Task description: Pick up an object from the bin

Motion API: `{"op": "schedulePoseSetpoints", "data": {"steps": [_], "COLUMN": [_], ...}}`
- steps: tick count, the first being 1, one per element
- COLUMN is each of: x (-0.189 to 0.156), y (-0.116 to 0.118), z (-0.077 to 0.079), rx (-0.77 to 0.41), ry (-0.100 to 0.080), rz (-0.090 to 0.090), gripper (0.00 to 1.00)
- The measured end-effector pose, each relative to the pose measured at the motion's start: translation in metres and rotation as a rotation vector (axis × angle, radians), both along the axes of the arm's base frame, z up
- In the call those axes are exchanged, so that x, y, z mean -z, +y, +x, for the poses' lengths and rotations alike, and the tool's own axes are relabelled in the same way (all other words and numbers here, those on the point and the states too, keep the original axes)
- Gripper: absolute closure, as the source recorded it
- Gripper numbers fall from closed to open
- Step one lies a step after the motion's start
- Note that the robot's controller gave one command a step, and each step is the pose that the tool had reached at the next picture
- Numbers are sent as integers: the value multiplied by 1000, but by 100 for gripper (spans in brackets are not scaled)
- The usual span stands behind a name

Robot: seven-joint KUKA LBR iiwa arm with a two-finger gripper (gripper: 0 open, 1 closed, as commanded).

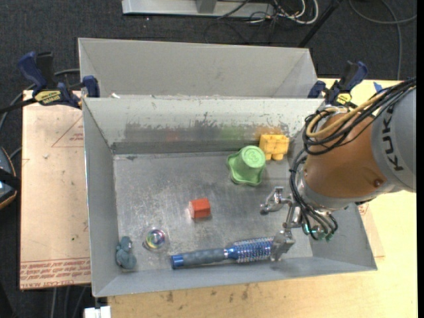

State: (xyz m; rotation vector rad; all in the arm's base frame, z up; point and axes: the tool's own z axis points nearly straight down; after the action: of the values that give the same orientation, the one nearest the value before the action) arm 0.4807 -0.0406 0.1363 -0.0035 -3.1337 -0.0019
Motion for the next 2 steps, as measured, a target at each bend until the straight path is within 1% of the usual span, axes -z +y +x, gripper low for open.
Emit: {"op": "schedulePoseSetpoints", "data": {"steps": [1, 2], "x": [61, 61], "y": [28, 28], "z": [9, 6], "rx": [-92, -94], "ry": [-29, -23], "rz": [-2, -1], "gripper": [0, 100]}}
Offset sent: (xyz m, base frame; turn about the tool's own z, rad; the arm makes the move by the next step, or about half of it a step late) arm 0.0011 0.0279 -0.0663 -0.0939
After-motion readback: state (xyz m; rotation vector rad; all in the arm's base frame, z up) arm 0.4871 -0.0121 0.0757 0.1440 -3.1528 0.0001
